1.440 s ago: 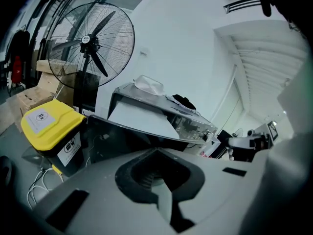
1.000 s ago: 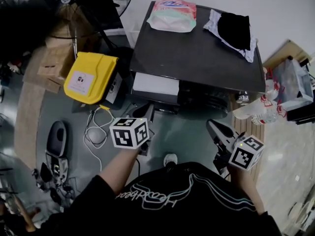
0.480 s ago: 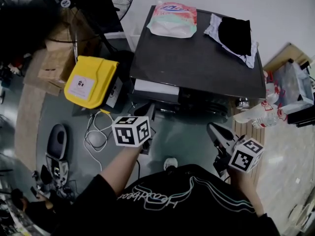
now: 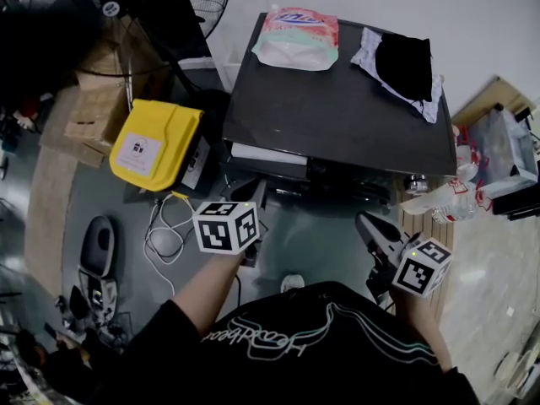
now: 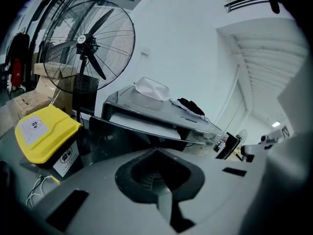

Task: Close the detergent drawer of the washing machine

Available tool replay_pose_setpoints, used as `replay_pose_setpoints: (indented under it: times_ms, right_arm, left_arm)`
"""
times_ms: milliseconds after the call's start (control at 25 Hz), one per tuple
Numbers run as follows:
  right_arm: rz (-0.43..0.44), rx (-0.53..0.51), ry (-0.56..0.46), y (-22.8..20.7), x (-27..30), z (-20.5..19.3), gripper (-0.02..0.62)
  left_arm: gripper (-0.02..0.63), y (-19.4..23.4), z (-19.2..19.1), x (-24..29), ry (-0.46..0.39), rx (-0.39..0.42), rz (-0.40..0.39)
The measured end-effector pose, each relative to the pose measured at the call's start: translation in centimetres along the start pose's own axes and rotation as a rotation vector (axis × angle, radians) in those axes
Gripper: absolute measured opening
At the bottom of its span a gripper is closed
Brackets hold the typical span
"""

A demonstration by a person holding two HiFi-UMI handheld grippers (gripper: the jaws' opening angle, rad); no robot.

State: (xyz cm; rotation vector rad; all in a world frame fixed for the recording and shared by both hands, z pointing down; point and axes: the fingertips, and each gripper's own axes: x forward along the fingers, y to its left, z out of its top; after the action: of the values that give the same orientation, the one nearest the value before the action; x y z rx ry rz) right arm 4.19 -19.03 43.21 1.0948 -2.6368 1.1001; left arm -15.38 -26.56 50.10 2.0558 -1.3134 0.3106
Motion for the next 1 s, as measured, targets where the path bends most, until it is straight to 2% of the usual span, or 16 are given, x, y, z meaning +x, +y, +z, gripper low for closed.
replay_pose_setpoints:
  times_ms: [640,1000]
  right_arm:
    - [0.003,-0.007,0.024,0.2,1.6,0.3,0.027]
    - [-0.014,-0.007,0.018,-0.3,0.9,0.3,0.027]
  left_arm:
    - [0.023,0.2,0.6,0.4,-0.019,-0.005,-0.021]
    - [0.022,0.7,1.8,1.8,-0.024,0.007,0.006]
